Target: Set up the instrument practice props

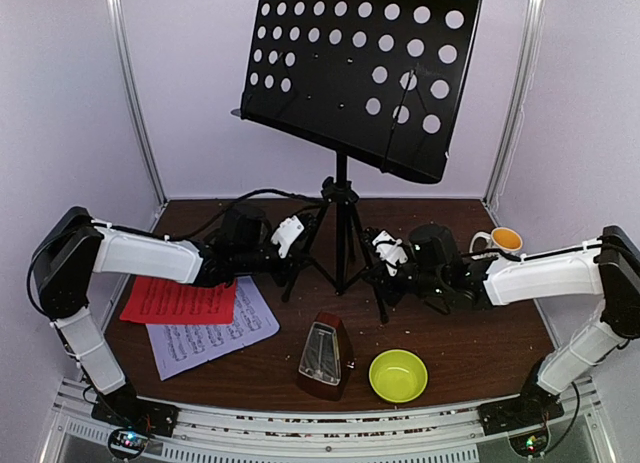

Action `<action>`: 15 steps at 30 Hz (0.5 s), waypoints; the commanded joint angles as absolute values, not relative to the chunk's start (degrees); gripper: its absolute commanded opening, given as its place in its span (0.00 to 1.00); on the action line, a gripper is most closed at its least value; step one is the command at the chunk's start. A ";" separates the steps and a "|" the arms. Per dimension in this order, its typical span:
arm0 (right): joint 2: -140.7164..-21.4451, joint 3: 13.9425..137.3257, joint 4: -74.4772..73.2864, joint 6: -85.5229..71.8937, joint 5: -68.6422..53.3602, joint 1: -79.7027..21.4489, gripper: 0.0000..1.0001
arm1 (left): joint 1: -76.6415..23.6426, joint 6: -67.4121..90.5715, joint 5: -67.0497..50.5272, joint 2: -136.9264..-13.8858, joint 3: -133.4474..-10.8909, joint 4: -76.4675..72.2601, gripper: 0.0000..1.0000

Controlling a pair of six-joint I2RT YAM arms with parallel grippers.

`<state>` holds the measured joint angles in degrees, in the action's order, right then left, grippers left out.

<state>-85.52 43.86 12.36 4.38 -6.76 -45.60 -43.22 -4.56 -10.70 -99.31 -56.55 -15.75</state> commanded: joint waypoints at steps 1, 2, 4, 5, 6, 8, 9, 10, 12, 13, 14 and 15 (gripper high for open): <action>-86.50 45.75 7.52 7.94 -4.36 -42.89 0.00 | -40.81 -4.95 -10.96 -99.65 -55.90 -11.83 0.26; -87.46 46.92 7.71 7.82 -5.82 -42.93 0.00 | -40.82 -4.74 -11.44 -100.15 -56.44 -11.78 0.28; -88.72 48.46 8.43 7.67 -7.90 -42.98 0.00 | -40.86 -4.47 -12.45 -101.02 -57.56 -11.70 0.32; -89.14 48.98 8.77 7.84 -8.69 -42.98 0.00 | -40.87 -4.44 -12.67 -101.34 -57.97 -11.61 0.34; -89.50 49.33 9.05 8.16 -9.40 -43.03 0.00 | -40.85 -4.31 -12.90 -101.60 -58.20 -11.60 0.36; -90.03 49.91 9.18 9.08 -10.55 -43.06 0.00 | -40.90 -4.31 -13.34 -101.99 -58.52 -11.72 0.39; -90.33 50.23 8.96 9.70 -10.95 -43.03 0.00 | -40.81 -4.25 -13.54 -102.22 -58.66 -11.72 0.40; -90.49 50.41 8.74 10.21 -11.32 -43.00 0.00 | -40.83 -4.30 -13.61 -102.48 -58.79 -11.54 0.40; -90.62 50.49 8.33 10.74 -11.50 -42.98 0.00 | -40.80 -4.45 -13.51 -103.07 -59.19 -11.06 0.38; -90.52 50.49 8.23 10.70 -11.44 -42.98 0.02 | -40.78 -4.60 -13.50 -103.38 -59.34 -10.80 0.36; -90.32 50.16 8.17 10.62 -11.51 -42.98 0.06 | -40.78 -4.77 -13.57 -103.44 -59.41 -10.60 0.34; -90.04 49.81 8.22 10.60 -11.61 -42.98 0.12 | -40.80 -4.93 -13.77 -103.40 -59.41 -10.51 0.32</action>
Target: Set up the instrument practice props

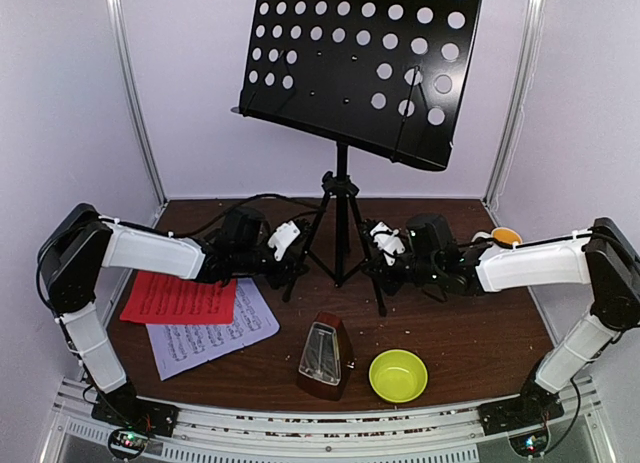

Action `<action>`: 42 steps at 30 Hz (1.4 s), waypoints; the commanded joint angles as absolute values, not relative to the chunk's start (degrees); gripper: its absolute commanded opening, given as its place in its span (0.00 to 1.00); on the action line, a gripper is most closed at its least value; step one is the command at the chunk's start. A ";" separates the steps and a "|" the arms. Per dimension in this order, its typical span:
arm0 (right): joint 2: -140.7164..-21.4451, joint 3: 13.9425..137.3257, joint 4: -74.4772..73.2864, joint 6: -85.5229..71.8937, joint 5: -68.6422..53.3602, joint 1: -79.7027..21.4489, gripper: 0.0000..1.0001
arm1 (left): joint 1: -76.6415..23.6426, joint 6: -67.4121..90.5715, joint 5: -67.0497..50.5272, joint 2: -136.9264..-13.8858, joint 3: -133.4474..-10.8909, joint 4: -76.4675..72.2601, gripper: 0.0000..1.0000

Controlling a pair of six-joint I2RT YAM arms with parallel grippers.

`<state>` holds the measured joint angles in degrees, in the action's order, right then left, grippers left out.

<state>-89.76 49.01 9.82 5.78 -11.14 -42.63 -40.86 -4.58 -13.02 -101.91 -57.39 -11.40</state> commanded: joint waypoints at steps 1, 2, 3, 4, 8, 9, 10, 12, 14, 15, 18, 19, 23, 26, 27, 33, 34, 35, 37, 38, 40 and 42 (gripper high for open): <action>-89.74 49.38 8.32 10.59 -11.82 -42.98 0.20 | -40.79 -5.00 -13.87 -103.40 -59.29 -10.44 0.31; -89.56 48.90 8.39 10.49 -11.86 -42.98 0.27 | -40.80 -5.04 -13.93 -103.36 -59.32 -10.49 0.30; -89.30 48.34 8.39 10.41 -11.68 -43.00 0.32 | -40.85 -5.04 -14.05 -103.36 -59.27 -10.46 0.30; -89.15 47.75 8.48 10.38 -11.39 -42.98 0.37 | -40.83 -5.09 -14.26 -103.36 -59.43 -10.54 0.29; -88.99 45.78 9.36 10.28 -10.86 -42.98 0.46 | -40.88 -5.14 -14.69 -103.44 -59.52 -10.79 0.31; -89.09 45.51 9.78 10.28 -10.67 -42.98 0.46 | -40.85 -5.26 -14.83 -103.49 -59.53 -10.69 0.31; -89.37 45.39 10.02 10.35 -10.42 -42.97 0.45 | -40.84 -5.29 -14.88 -103.53 -59.58 -10.58 0.31; -90.29 45.68 10.42 10.45 -9.77 -42.89 0.43 | -40.86 -5.71 -14.98 -103.66 -59.46 -10.32 0.31; -91.55 46.51 10.51 10.63 -9.46 -42.90 0.40 | -40.86 -5.96 -15.11 -103.92 -59.41 -10.16 0.31; -92.12 46.91 10.40 10.78 -9.26 -42.89 0.39 | -40.81 -5.97 -15.18 -104.01 -59.46 -10.30 0.31; -93.57 48.16 10.50 10.42 -8.48 -42.81 0.33 | -40.84 -5.81 -15.14 -104.63 -60.07 -10.38 0.30; -93.94 48.37 10.54 10.33 -8.18 -42.80 0.31 | -40.79 -5.80 -15.10 -104.82 -60.21 -10.33 0.29; -94.10 47.87 10.87 9.71 -6.97 -42.72 0.23 | -40.80 -5.79 -14.39 -104.74 -59.86 -10.16 0.26; -93.66 47.25 11.08 9.49 -6.44 -42.59 0.16 | -40.80 -6.04 -13.93 -104.43 -59.03 -10.19 0.21; -93.49 47.07 11.00 9.40 -6.35 -42.55 0.14 | -40.78 -6.07 -13.89 -104.29 -58.71 -10.27 0.19; -92.26 46.31 9.56 9.43 -5.93 -42.36 0.01 | -40.81 -5.87 -13.46 -102.86 -56.11 -11.31 0.06; -91.88 46.12 9.05 9.55 -5.89 -42.36 0.00 | -40.81 -5.89 -13.28 -102.40 -55.25 -11.40 0.05; -91.46 45.82 8.49 9.52 -5.71 -42.32 0.00 | -40.78 -5.89 -13.09 -101.99 -54.56 -11.42 0.03; -90.29 45.06 7.12 9.70 -5.11 -42.32 0.00 | -40.86 -5.79 -12.43 -100.79 -52.87 -11.63 0.00; -89.65 44.69 6.23 9.73 -4.45 -42.28 0.00 | -40.79 -5.76 -11.90 -100.20 -51.88 -11.63 0.00; -88.21 43.02 4.62 8.75 -2.96 -42.15 0.00 | -40.78 -5.59 -10.29 -98.57 -49.98 -11.61 0.00; -86.19 41.00 4.99 6.68 -3.26 -41.60 0.00 | -40.72 -5.54 -9.08 -97.18 -47.98 -11.27 0.00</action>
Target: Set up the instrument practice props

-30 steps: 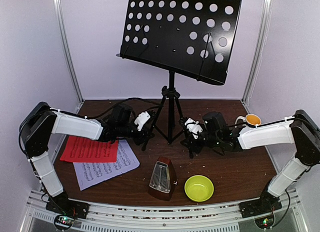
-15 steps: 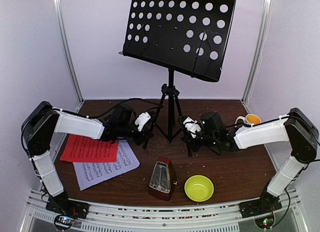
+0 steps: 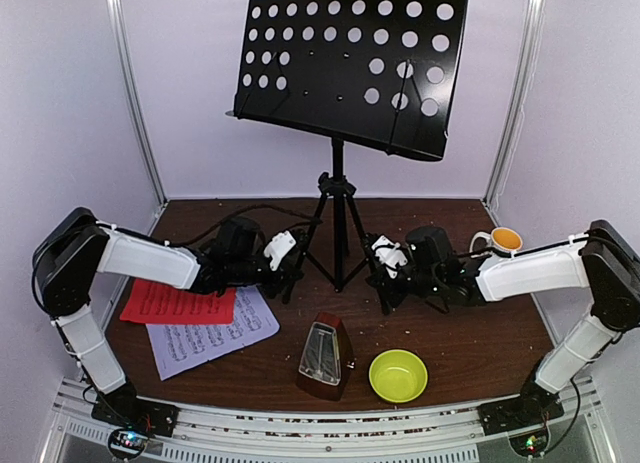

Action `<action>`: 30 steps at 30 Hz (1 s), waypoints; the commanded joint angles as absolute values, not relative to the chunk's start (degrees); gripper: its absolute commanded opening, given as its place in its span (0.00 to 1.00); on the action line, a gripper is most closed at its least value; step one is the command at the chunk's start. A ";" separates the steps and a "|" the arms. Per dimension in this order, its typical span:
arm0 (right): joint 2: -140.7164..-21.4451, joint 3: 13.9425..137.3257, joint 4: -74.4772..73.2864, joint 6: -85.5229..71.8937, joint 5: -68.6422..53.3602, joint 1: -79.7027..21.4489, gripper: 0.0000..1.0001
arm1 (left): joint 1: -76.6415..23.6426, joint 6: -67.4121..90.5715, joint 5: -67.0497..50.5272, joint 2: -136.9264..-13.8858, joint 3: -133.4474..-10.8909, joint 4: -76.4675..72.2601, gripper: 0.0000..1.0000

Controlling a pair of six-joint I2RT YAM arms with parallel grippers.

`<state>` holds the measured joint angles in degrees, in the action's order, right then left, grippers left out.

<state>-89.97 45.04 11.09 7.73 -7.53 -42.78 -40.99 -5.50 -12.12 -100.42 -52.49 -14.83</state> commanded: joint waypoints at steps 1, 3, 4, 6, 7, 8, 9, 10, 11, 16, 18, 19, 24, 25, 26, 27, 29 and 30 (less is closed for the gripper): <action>-85.38 40.28 5.04 5.70 -2.73 -41.58 0.00 | -40.66 -5.42 -8.50 -96.48 -46.97 -11.31 0.00; -84.84 40.08 3.93 3.83 -1.37 -41.57 0.00 | -40.32 -5.00 -7.59 -95.03 -45.09 -11.08 0.00; -84.80 40.39 2.63 3.04 -0.73 -41.57 0.00 | -40.12 -4.82 -7.49 -94.43 -44.14 -10.93 0.00; -85.03 40.99 1.04 2.27 -0.05 -41.57 0.00 | -39.99 -4.70 -6.96 -93.76 -42.83 -10.82 0.00; -85.35 41.27 0.83 2.05 0.07 -41.62 0.00 | -39.99 -4.67 -6.60 -93.79 -42.42 -10.81 0.00; -85.90 41.83 0.66 2.03 0.35 -41.58 0.00 | -39.94 -4.55 -6.34 -93.97 -42.17 -10.81 0.00; -87.05 42.81 0.27 2.15 0.80 -41.58 0.00 | -39.93 -4.35 -5.71 -94.50 -42.20 -10.73 0.00; -88.26 44.01 -0.32 2.43 1.17 -41.57 0.00 | -39.91 -4.08 -4.98 -94.97 -42.45 -10.58 0.00; -89.78 45.47 -0.91 2.83 1.56 -41.57 0.00 | -39.94 -3.60 -4.05 -95.62 -42.97 -10.41 0.00; -96.72 52.43 -2.55 5.23 3.71 -41.28 0.00 | -39.67 -1.98 -2.01 -98.42 -46.53 -10.52 0.00; -98.61 54.99 -2.63 5.67 3.93 -40.93 0.00 | -39.20 -1.62 -1.70 -99.95 -49.30 -9.55 0.00; -99.47 56.22 -2.27 5.73 3.96 -40.76 0.00 | -38.96 -1.56 -1.57 -100.65 -51.15 -9.37 0.00; -104.08 64.04 -3.77 6.44 3.83 -39.13 0.00 | -37.83 -2.34 -0.63 -105.54 -59.82 -5.90 0.00; -104.55 65.01 -4.36 6.77 3.90 -38.62 0.00 | -37.54 -2.57 -0.56 -106.54 -60.99 -5.27 0.00; -104.88 65.53 -4.61 7.00 3.95 -38.20 0.00 | -37.37 -2.66 -0.69 -107.02 -61.85 -4.91 0.00; -105.00 65.83 -4.89 7.25 4.00 -37.69 0.00 | -37.10 -2.64 -0.84 -107.27 -62.33 -4.92 0.00; -104.87 66.05 -5.62 7.84 4.44 -36.70 0.00 | -36.31 -2.48 -1.39 -107.31 -62.64 -5.18 0.00; -104.72 65.78 -6.11 8.20 4.66 -36.14 0.00 | -36.10 -2.52 -1.56 -107.31 -62.77 -5.18 0.00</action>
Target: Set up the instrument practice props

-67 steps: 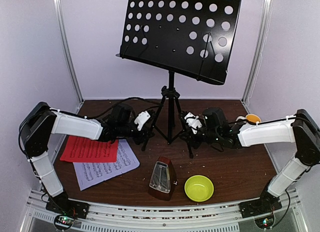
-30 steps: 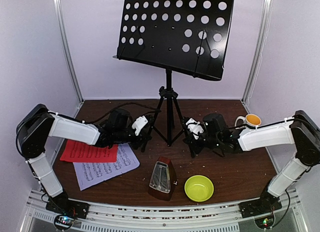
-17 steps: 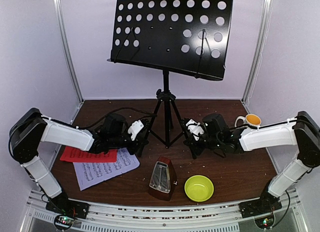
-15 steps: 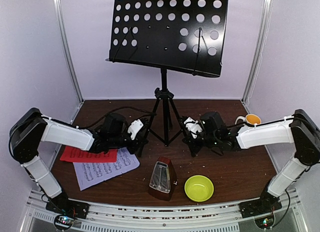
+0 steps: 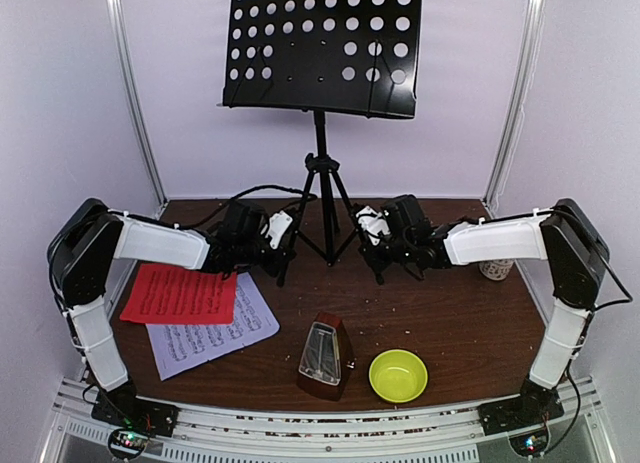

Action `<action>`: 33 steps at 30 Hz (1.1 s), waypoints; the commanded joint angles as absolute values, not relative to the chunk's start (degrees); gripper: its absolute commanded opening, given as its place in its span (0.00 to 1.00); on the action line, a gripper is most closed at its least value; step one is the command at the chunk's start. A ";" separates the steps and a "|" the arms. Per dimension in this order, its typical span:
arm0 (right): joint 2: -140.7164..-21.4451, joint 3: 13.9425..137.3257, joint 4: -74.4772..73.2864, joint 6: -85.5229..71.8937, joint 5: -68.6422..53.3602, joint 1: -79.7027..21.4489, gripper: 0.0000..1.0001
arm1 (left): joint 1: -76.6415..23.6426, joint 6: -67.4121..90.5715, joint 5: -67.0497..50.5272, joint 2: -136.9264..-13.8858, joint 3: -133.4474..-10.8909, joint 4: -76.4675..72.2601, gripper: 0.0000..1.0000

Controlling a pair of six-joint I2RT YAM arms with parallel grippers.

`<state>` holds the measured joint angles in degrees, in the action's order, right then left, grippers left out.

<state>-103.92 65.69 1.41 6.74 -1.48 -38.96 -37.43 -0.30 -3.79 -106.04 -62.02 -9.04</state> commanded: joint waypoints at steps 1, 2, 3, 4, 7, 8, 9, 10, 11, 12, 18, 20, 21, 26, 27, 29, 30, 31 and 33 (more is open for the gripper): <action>-104.50 65.44 -6.25 7.94 4.76 -35.55 0.00 | -35.78 -2.67 -1.66 -107.31 -62.80 -5.08 0.00; -103.96 64.75 -5.85 7.32 3.78 -34.55 0.00 | -35.54 -2.96 -1.67 -107.31 -62.70 -4.86 0.00; -103.25 63.93 -5.24 6.29 3.07 -33.71 0.00 | -35.27 -3.29 -1.69 -107.24 -62.66 -4.42 0.00; -102.66 63.21 -4.76 5.28 2.88 -33.00 0.00 | -35.01 -3.58 -1.75 -107.11 -62.57 -4.06 0.00; -101.34 62.41 -4.88 3.08 1.77 -31.56 0.00 | -34.61 -4.87 -1.39 -106.01 -61.67 -3.43 0.00; -101.08 62.47 -5.49 2.59 1.50 -31.41 0.00 | -34.50 -5.24 -1.21 -105.47 -60.97 -3.36 0.00; -100.93 62.77 -6.35 2.30 1.24 -31.38 0.00 | -34.51 -5.52 -1.11 -105.02 -60.49 -3.34 0.00; -100.85 63.07 -7.54 1.90 0.98 -31.32 0.00 | -34.42 -5.88 -0.98 -104.61 -60.06 -3.25 0.00; -100.88 63.30 -8.61 1.42 0.75 -31.29 0.00 | -34.40 -6.11 -0.76 -104.19 -59.64 -3.15 0.00; -101.01 63.29 -9.47 0.82 0.66 -31.29 0.00 | -34.35 -6.22 -0.49 -103.85 -59.12 -3.16 0.00; -100.52 60.91 -13.86 -3.46 0.20 -31.20 0.00 | -32.99 -5.26 -0.15 -101.96 -55.74 -4.21 0.00; -99.93 58.86 -14.01 -5.28 0.64 -31.12 0.00 | -32.58 -4.62 -0.37 -101.26 -54.41 -4.75 0.00; -99.53 57.87 -13.90 -6.16 0.82 -31.05 0.00 | -32.46 -4.39 -0.58 -100.84 -53.69 -5.08 0.00; -98.16 53.89 -14.35 -10.14 1.80 -30.57 0.00 | -32.17 -3.23 -2.47 -98.40 -50.06 -6.02 0.00; -97.89 53.27 -14.55 -11.02 1.96 -30.51 0.00 | -32.09 -3.06 -2.89 -97.70 -49.28 -6.11 0.00; -97.15 52.11 -14.75 -12.23 2.52 -30.37 0.00 | -31.92 -2.18 -3.64 -96.30 -47.55 -6.57 0.00; -96.74 51.55 -14.91 -12.78 2.95 -30.26 0.00 | -31.72 -1.74 -4.01 -95.68 -46.64 -6.76 0.00; -96.47 51.10 -14.98 -13.31 3.14 -30.01 0.00 | -31.46 -1.23 -4.20 -95.16 -45.49 -7.03 0.00; -95.84 50.36 -15.02 -13.97 3.23 -29.57 0.00 | -31.16 -0.47 -4.30 -94.68 -43.66 -7.73 0.00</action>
